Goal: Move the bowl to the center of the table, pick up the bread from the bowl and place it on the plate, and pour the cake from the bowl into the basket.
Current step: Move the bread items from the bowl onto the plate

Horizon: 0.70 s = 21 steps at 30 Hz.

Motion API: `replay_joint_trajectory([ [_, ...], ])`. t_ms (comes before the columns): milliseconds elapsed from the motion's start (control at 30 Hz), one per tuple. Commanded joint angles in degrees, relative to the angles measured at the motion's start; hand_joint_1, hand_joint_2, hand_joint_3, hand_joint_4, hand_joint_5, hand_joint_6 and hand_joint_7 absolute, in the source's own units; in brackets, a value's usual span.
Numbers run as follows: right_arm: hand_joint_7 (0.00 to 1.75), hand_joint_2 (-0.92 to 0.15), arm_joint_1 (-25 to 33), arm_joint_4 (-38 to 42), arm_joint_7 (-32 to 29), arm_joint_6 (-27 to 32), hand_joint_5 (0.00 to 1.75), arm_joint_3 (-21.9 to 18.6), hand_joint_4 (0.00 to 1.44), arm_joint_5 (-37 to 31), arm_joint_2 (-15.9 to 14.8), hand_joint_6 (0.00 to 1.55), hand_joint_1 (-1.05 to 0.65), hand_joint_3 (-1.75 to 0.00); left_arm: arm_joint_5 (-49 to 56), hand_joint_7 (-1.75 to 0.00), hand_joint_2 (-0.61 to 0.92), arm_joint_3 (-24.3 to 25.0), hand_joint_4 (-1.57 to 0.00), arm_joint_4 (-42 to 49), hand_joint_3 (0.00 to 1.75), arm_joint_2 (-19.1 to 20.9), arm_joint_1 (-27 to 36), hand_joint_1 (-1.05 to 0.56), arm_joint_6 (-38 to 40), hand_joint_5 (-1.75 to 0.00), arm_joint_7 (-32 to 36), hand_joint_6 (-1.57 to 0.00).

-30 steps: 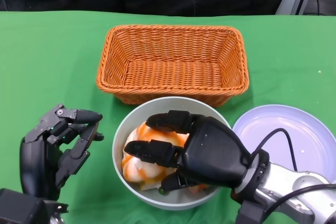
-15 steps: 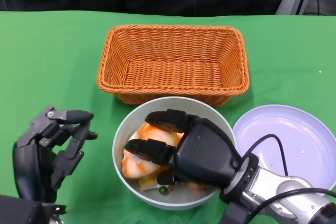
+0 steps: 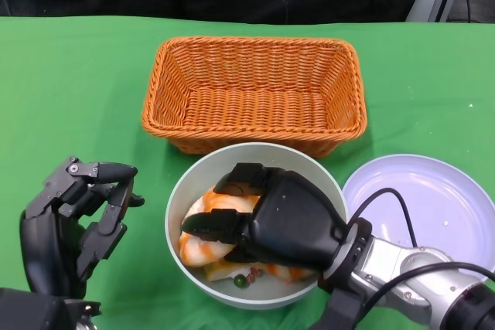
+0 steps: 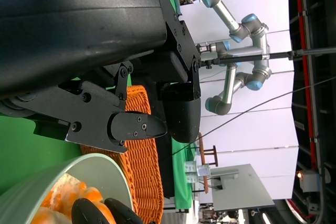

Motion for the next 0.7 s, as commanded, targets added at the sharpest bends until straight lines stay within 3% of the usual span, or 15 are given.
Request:
replay_joint_trajectory([
  [33,0.1,-0.83,-0.8,3.6,-1.6,-2.1,0.89,1.2,0.97,0.5,-0.2,1.19,-0.31,0.0,1.2,-1.0,0.91,0.7,-0.77,0.8,0.34,0.7,-0.3,-0.12,-1.1,-1.4,1.4,-0.84],
  [367,0.07,-0.85,-2.7,8.0,-7.1,-4.7,1.24,1.4,0.84,1.6,1.0,1.25,-0.27,0.0,1.6,-0.99,0.91,0.6,-0.76,1.9,0.35,0.9,-0.5,-0.12,-2.2,-1.41,1.5,-0.84],
  [500,0.09,-0.88,-3.6,9.0,-10.5,-6.5,1.31,0.6,0.83,2.4,1.4,1.26,-0.23,-0.01,1.9,-1.0,0.91,0.7,-0.76,2.5,0.34,1.0,-0.6,-0.12,-2.2,-1.41,1.9,-0.84],
  [600,0.08,-0.87,-3.9,9.3,-10.7,-9.5,1.26,-0.8,0.78,5.1,1.4,1.24,-0.24,0.0,1.5,-1.0,0.92,0.7,-0.76,2.3,0.32,0.8,-0.6,-0.12,-1.9,-1.42,1.8,-0.85],
  [700,0.08,-0.87,-4.0,9.5,-11.7,-12.3,1.04,-2.4,0.86,7.7,1.6,1.24,-0.24,-0.01,1.5,-1.0,0.92,0.8,-0.77,2.6,0.31,0.8,-0.8,-0.12,-2.2,-1.43,1.9,-0.85],
])
